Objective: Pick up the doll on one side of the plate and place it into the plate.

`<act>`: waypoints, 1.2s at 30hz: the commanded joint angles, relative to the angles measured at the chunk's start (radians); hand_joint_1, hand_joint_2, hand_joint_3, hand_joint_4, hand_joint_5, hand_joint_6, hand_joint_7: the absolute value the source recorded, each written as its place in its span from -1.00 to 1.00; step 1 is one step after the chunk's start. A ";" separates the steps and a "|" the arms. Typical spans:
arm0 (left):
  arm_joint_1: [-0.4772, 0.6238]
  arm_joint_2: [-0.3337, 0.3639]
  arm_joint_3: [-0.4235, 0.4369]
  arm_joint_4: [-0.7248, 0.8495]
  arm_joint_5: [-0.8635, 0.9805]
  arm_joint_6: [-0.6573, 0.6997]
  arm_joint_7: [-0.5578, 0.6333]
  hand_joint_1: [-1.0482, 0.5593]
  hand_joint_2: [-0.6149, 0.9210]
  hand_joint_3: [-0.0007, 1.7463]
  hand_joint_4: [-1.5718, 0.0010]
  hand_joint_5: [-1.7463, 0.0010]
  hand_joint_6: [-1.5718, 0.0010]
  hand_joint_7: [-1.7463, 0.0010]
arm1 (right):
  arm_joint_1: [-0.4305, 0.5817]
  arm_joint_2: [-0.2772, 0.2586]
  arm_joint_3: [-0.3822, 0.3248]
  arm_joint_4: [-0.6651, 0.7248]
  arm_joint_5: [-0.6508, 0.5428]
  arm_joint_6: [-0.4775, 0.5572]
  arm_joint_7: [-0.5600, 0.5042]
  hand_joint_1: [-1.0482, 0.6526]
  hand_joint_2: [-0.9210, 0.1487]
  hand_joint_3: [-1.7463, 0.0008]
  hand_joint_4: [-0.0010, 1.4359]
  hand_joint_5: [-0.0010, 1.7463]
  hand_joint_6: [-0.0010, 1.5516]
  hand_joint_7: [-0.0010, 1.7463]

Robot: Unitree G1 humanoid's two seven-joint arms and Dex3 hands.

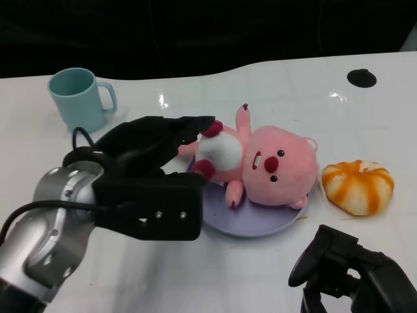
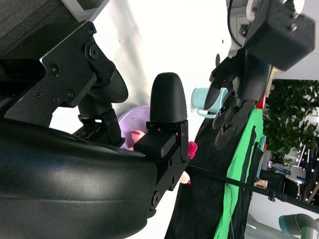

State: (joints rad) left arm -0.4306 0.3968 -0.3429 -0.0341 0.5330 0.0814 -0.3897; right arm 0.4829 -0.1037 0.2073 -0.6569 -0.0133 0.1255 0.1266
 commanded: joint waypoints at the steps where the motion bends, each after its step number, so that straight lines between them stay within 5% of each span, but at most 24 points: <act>1: 0.082 0.022 0.081 -0.062 -0.097 -0.043 -0.002 -0.73 1.00 -0.52 0.82 0.72 0.78 0.94 | 0.004 -0.003 -0.005 -0.006 0.012 -0.004 0.002 0.33 -0.06 -0.58 -0.01 1.00 -0.21 0.77; 7: 0.211 -0.013 0.191 -0.093 -0.285 -0.142 0.015 -0.58 1.00 -0.56 0.72 0.64 0.67 0.91 | 0.005 -0.003 -0.002 -0.010 0.008 0.001 -0.001 0.35 -0.09 -0.58 -0.01 1.00 -0.21 0.78; 12: 0.314 -0.081 0.275 -0.120 -0.506 -0.171 -0.006 -0.21 1.00 -0.73 0.72 0.26 0.41 0.88 | 0.006 -0.003 0.001 -0.018 0.002 0.010 -0.004 0.34 -0.07 -0.57 -0.01 1.00 -0.21 0.78; 14: 0.358 -0.109 0.303 -0.126 -0.600 -0.188 -0.022 -0.02 0.98 -0.69 0.67 -0.08 0.26 0.68 | 0.006 -0.005 0.001 -0.018 0.002 0.007 -0.002 0.33 -0.06 -0.57 -0.01 1.00 -0.21 0.78; 16: 0.395 -0.133 0.323 -0.137 -0.666 -0.189 -0.023 0.14 0.73 -0.25 0.48 -0.27 0.27 0.19 | 0.005 -0.006 0.000 -0.020 0.005 0.008 0.000 0.32 -0.06 -0.57 -0.02 1.00 -0.22 0.78; 19: 0.446 -0.151 0.344 -0.162 -0.737 -0.159 -0.023 0.23 0.52 0.19 0.27 -0.47 0.17 -0.17 | 0.005 -0.006 0.000 -0.019 0.007 0.009 0.000 0.32 -0.06 -0.58 -0.01 1.00 -0.22 0.78; 30: 0.604 -0.130 0.402 -0.462 -0.961 0.312 0.062 0.18 0.55 0.34 -0.06 -0.85 0.02 -0.59 | 0.006 -0.008 -0.004 -0.029 0.007 0.020 -0.001 0.31 -0.03 -0.60 0.00 1.00 -0.20 0.78; 36: 0.641 -0.139 0.411 -0.536 -1.000 0.440 0.096 0.20 0.52 0.40 -0.10 -0.98 0.00 -0.73 | 0.009 -0.014 -0.018 -0.027 0.017 0.013 0.007 0.31 -0.02 -0.60 -0.01 1.00 -0.20 0.77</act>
State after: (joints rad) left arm 0.1961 0.2567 0.0566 -0.5601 -0.4493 0.4979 -0.3069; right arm 0.4861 -0.1083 0.2000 -0.6774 -0.0103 0.1402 0.1291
